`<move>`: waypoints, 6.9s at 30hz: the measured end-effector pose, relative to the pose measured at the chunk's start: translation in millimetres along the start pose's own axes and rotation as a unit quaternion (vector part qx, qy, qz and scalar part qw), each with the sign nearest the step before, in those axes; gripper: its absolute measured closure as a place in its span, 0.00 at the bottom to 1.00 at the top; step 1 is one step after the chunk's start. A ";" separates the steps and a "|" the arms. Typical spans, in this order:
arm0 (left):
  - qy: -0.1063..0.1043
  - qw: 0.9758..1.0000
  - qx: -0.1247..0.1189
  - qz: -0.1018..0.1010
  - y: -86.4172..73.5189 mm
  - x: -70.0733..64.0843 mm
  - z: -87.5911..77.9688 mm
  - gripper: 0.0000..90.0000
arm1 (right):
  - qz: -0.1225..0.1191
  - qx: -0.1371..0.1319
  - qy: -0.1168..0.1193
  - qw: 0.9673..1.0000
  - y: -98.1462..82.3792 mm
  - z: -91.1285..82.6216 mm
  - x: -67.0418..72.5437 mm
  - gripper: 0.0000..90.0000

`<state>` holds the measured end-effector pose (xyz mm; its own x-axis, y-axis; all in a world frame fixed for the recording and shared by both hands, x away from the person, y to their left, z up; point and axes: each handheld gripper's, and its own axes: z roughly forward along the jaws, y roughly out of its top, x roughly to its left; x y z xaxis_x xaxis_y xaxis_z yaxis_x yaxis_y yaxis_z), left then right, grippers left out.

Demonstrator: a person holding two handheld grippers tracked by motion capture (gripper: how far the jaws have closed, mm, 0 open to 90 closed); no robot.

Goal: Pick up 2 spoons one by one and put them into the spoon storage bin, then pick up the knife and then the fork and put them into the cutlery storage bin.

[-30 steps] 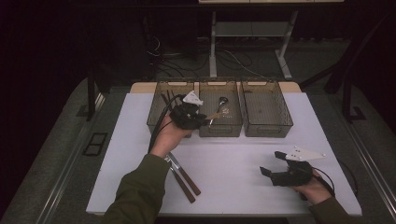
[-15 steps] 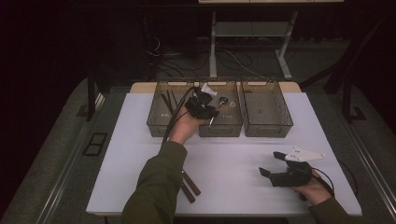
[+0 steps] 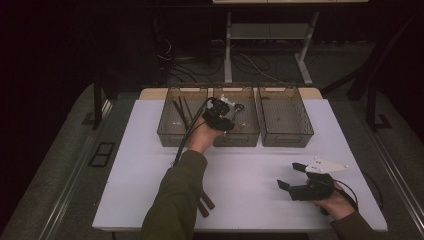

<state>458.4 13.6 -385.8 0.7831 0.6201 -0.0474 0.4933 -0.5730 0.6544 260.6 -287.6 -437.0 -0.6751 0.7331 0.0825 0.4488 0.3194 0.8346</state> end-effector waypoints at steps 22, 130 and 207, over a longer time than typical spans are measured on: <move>-0.030 0.996 -0.080 -0.002 -29.7 -8.1 -51.7 0.49 | 0.003 0.003 -0.003 1.000 -0.6 1.1 -0.7 0.16; -0.053 0.997 0.009 0.052 -166.9 -59.6 -68.4 0.99 | 0.002 0.009 -0.016 1.000 -1.8 3.7 -1.0 0.16; -0.127 0.984 0.028 0.125 -133.5 -89.7 -85.7 0.86 | -0.104 0.059 0.176 0.977 53.0 31.1 22.7 0.16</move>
<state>289.8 80.4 -404.3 0.9483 0.3066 -0.0819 0.2880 -0.7229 0.6280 287.2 -235.4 -407.8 -0.9089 0.4000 0.1179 0.3317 0.5221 0.7857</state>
